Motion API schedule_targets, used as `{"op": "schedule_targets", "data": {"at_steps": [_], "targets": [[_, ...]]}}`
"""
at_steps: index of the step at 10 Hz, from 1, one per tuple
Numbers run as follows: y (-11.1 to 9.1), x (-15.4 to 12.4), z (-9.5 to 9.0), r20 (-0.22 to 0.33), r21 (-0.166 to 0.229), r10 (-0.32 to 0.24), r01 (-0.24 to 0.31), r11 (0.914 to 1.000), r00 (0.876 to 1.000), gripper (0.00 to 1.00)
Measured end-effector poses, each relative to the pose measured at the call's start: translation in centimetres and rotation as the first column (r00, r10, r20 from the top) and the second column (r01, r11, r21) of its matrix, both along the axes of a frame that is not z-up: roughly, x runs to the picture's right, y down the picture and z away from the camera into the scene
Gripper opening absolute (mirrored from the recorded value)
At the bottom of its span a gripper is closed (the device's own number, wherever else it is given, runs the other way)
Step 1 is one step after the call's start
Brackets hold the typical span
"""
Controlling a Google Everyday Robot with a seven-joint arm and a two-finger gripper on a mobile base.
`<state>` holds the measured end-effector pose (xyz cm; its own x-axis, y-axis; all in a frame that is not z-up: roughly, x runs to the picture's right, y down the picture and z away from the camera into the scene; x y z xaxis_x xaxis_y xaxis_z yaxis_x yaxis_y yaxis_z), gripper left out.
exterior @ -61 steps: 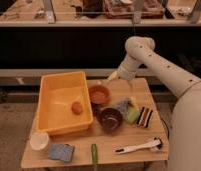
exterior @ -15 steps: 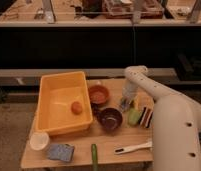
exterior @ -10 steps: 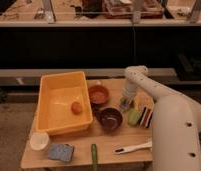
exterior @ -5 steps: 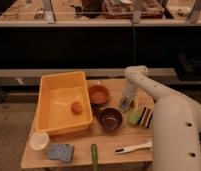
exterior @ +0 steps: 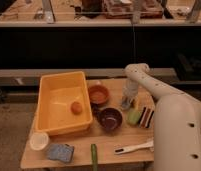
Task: Wipe table surface with towel
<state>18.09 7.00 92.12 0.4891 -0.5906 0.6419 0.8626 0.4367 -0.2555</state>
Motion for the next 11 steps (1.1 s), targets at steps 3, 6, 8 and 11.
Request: {"op": "schedule_targets", "data": {"at_steps": [3, 6, 8, 11], "targets": [[-3.7, -0.4, -4.1, 0.006, 0.002, 0.0, 0.0, 1.0, 1.0, 0.04], [-5.3, -0.4, -5.5, 0.008, 0.0, 0.011, -0.011, 0.9999, 1.0, 0.04], [-5.5, -0.2, -3.5, 0.035, 0.003, 0.03, -0.03, 0.9995, 0.999, 0.04], [-4.3, -0.5, 2.0, 0.087, 0.038, 0.05, -0.054, 0.9978, 0.995, 0.04]]}}
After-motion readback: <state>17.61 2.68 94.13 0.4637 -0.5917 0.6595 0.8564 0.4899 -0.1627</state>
